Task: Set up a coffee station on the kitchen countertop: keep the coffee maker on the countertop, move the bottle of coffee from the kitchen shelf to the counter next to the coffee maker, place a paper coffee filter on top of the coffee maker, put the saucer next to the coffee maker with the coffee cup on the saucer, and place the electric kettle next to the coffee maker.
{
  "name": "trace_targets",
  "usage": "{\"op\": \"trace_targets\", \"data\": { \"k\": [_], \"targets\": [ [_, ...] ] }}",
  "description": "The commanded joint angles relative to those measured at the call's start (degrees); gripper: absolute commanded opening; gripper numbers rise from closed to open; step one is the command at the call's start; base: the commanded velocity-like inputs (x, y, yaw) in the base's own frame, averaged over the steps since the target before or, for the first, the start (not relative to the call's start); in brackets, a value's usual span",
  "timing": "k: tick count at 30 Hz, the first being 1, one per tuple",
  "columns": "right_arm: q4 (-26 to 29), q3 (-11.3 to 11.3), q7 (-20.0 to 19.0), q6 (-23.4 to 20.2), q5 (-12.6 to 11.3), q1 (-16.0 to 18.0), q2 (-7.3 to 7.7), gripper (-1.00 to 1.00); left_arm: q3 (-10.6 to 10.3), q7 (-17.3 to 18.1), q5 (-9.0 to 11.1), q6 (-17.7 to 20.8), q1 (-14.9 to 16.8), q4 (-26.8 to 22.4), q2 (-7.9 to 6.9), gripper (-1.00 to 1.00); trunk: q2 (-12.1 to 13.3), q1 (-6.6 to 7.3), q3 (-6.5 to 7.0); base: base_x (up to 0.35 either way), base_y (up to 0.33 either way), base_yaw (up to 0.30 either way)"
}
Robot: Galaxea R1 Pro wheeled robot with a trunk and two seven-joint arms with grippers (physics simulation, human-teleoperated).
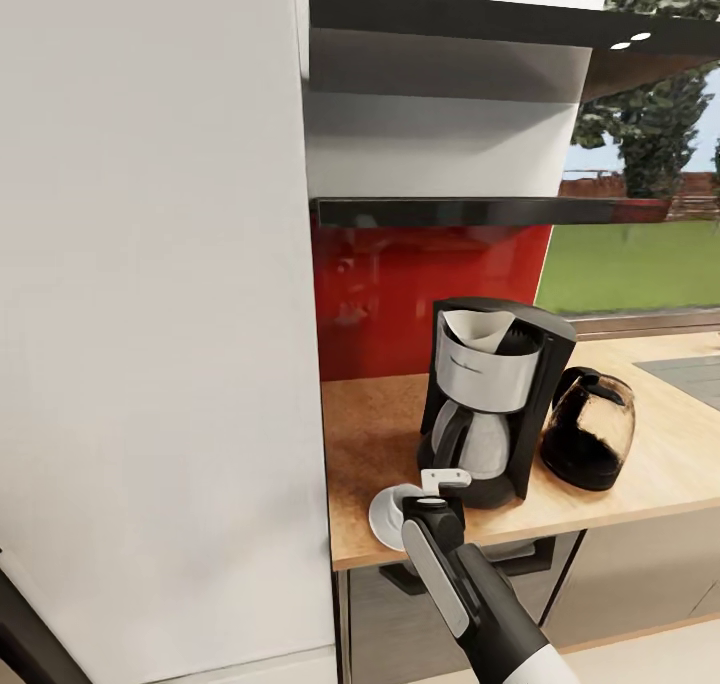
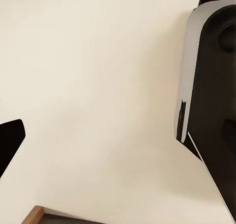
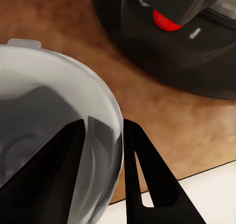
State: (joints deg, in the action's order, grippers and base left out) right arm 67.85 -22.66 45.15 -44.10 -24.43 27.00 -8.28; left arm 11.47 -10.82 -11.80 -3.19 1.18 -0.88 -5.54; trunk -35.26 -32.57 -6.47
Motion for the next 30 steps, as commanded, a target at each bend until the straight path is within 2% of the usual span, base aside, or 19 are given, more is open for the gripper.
{"op": "trace_targets", "data": {
  "k": [1,10,11,26,30],
  "targets": [
    [0.1,-0.1,0.5,-0.1,-0.5,0.1,0.02,-1.00,0.5,-0.2,-0.6,-0.2,0.1,0.1,0.00,1.00,-0.1,-0.02,-0.10,0.003,0.000,0.000],
    [0.1,-0.1,0.5,-0.1,-0.5,0.1,0.02,-1.00,0.5,-0.2,-0.6,-0.2,0.1,0.1,0.00,1.00,-0.1,-0.02,-0.10,0.000,0.000,0.000],
    [0.1,-0.1,0.5,-0.1,-0.5,0.1,0.02,1.00,0.5,-0.2,-0.6,-0.2,0.1,0.1,0.00,1.00,-0.1,-0.02,-0.10,0.000,0.000,0.000],
    [0.4,-0.1,0.5,-0.1,-0.6,0.1,-0.02,1.00,0.5,-0.2,-0.6,-0.2,0.1,0.1,0.00,1.00,-0.1,-0.02,-0.10,0.000,0.000,0.000],
    [4.5,0.0,0.6,-0.2,-0.6,0.1,-0.14,1.00,0.5,-0.2,-0.6,-0.2,0.1,0.1,0.00,1.00,-0.1,-0.02,-0.10,0.000,0.000,0.000]
  ]
}}
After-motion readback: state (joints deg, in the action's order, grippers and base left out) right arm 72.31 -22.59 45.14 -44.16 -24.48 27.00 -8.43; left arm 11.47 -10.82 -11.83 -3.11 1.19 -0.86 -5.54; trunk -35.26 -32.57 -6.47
